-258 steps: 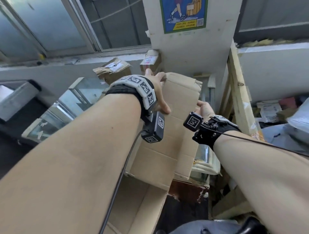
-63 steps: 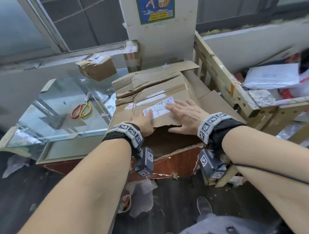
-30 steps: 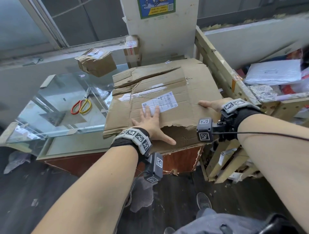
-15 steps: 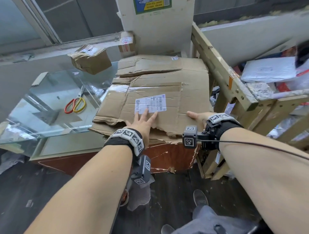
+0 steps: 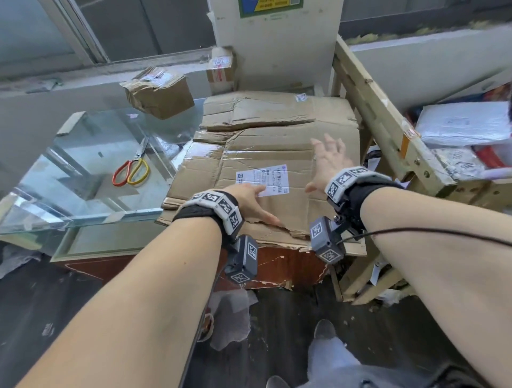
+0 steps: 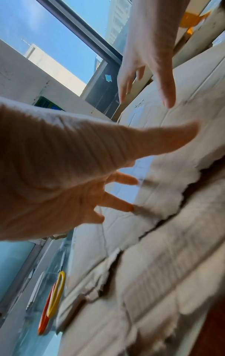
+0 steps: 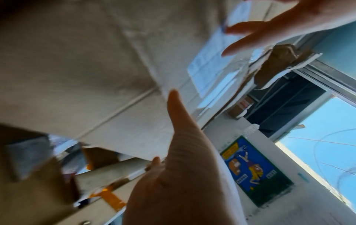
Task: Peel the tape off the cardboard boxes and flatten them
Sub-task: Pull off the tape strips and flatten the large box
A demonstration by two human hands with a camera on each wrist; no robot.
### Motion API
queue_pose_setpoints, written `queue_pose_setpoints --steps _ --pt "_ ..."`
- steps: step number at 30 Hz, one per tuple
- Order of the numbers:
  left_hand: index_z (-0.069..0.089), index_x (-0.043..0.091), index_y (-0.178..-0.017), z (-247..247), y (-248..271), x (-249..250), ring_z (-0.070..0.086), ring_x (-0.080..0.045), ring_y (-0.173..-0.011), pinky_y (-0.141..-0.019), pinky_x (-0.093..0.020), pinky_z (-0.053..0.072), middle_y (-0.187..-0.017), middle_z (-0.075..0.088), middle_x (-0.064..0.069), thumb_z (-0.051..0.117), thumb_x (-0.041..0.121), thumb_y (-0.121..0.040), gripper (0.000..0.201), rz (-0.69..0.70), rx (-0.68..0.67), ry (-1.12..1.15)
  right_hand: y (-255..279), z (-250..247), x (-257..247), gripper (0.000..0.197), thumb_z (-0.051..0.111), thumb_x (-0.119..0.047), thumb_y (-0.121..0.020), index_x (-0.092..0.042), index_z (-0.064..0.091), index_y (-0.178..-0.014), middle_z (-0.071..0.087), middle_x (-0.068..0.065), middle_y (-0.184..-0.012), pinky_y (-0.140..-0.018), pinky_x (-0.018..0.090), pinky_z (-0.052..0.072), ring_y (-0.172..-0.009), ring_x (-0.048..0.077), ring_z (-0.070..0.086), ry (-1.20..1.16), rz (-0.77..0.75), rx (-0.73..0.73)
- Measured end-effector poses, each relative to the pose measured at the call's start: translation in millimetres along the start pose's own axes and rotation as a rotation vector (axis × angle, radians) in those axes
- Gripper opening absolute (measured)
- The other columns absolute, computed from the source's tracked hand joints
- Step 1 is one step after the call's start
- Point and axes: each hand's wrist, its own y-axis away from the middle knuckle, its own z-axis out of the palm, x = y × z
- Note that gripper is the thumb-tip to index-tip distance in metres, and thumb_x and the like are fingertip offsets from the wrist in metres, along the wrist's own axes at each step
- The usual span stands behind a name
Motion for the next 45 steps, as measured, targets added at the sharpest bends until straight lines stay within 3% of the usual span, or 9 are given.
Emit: queue_pose_setpoints --steps 10,15,18,21,24,31,35,40,45 --pt "0.049 0.025 -0.119 -17.7 -48.1 -19.8 0.042 -0.029 -0.125 -0.102 -0.050 0.041 -0.137 0.038 -0.005 0.087 0.045 -0.060 0.073 -0.023 0.160 -0.041 -95.3 0.9 -32.8 0.144 0.090 -0.046 -0.048 -0.037 -0.013 -0.149 -0.021 0.006 -0.157 -0.111 0.066 0.002 -0.143 0.040 -0.018 0.188 -0.144 -0.239" --pt "0.026 0.026 -0.148 -66.9 -81.0 -34.6 0.052 -0.023 -0.121 -0.098 -0.037 0.044 -0.134 0.053 -0.001 0.084 0.056 -0.058 0.111 0.002 0.204 -0.097 -140.7 1.1 -44.6 0.145 0.086 -0.057 -0.047 -0.036 -0.016 -0.148 -0.019 0.009 -0.156 -0.109 0.067 0.005 -0.143 0.042 -0.015 0.150 -0.136 -0.291" --pt "0.013 0.026 -0.153 -90.9 -100.1 -43.1 0.041 -0.030 -0.129 -0.102 -0.042 0.041 -0.143 0.039 -0.011 0.087 0.056 -0.054 0.127 -0.062 0.257 -0.076 -159.0 14.5 -44.0 0.116 0.078 -0.048 -0.068 -0.026 0.002 -0.152 0.003 0.009 -0.159 -0.115 0.057 0.011 -0.144 0.039 0.009 -0.009 -0.156 -0.341" --pt "0.000 0.029 -0.154 -109.5 -122.7 -51.1 0.005 -0.034 -0.147 -0.113 -0.061 0.021 -0.160 0.004 -0.011 0.088 0.056 -0.049 0.140 -0.110 0.198 -0.144 -164.6 23.3 -45.0 0.112 0.077 -0.045 -0.071 -0.020 0.003 -0.152 0.001 0.010 -0.159 -0.115 0.053 0.009 -0.145 0.037 0.005 0.042 -0.171 -0.363" --pt "-0.009 0.031 -0.152 -109.6 -148.8 -56.7 -0.016 -0.030 -0.147 -0.117 -0.060 0.005 -0.161 -0.016 -0.006 0.089 0.059 -0.044 0.149 -0.112 0.114 -0.167 -173.9 29.8 -34.5 0.088 0.061 -0.044 -0.087 -0.024 0.004 -0.152 -0.001 0.006 -0.160 -0.116 0.052 0.006 -0.146 0.034 0.001 0.017 -0.221 -0.341" --pt "-0.019 0.034 -0.150 -61.9 -180.0 -59.2 -0.025 -0.031 -0.144 -0.117 -0.057 -0.002 -0.157 -0.028 -0.007 0.082 0.072 -0.039 0.154 -0.106 0.096 -0.063 -169.9 40.4 -39.5 0.159 0.086 -0.063 -0.034 -0.032 -0.022 -0.147 -0.032 -0.006 -0.153 -0.107 0.069 -0.002 -0.138 0.037 -0.032 0.143 -0.181 -0.501" --pt "-0.005 0.034 -0.153 -78.1 -177.8 -60.1 -0.011 -0.032 -0.148 -0.117 -0.054 0.009 -0.161 -0.011 -0.009 0.084 0.066 -0.047 0.142 -0.088 0.060 -0.069 -167.6 41.0 -39.4 0.157 0.087 -0.062 -0.035 -0.032 -0.017 -0.149 -0.028 -0.006 -0.155 -0.106 0.070 -0.003 -0.138 0.037 -0.031 0.122 -0.176 -0.467" --pt "0.032 0.028 -0.145 -127.4 -178.5 -70.5 0.043 -0.027 -0.129 -0.102 -0.042 0.038 -0.144 0.043 -0.005 0.081 0.063 -0.059 0.105 0.005 0.049 -0.165 -170.5 35.4 -41.0 0.151 0.088 -0.059 -0.037 -0.032 -0.009 -0.150 -0.015 -0.003 -0.159 -0.112 0.060 -0.001 -0.142 0.038 -0.022 0.106 -0.182 -0.452" --pt "-0.004 0.016 -0.154 -154.0 -206.4 -69.6 -0.012 -0.029 -0.148 -0.119 -0.052 0.005 -0.161 -0.012 -0.010 0.083 0.066 -0.050 0.145 -0.015 0.230 -0.267 -175.3 45.1 -38.7 0.144 0.088 -0.055 -0.041 -0.037 -0.005 -0.150 -0.016 -0.004 -0.159 -0.113 0.061 -0.003 -0.141 0.038 -0.024 0.036 -0.162 -0.427"
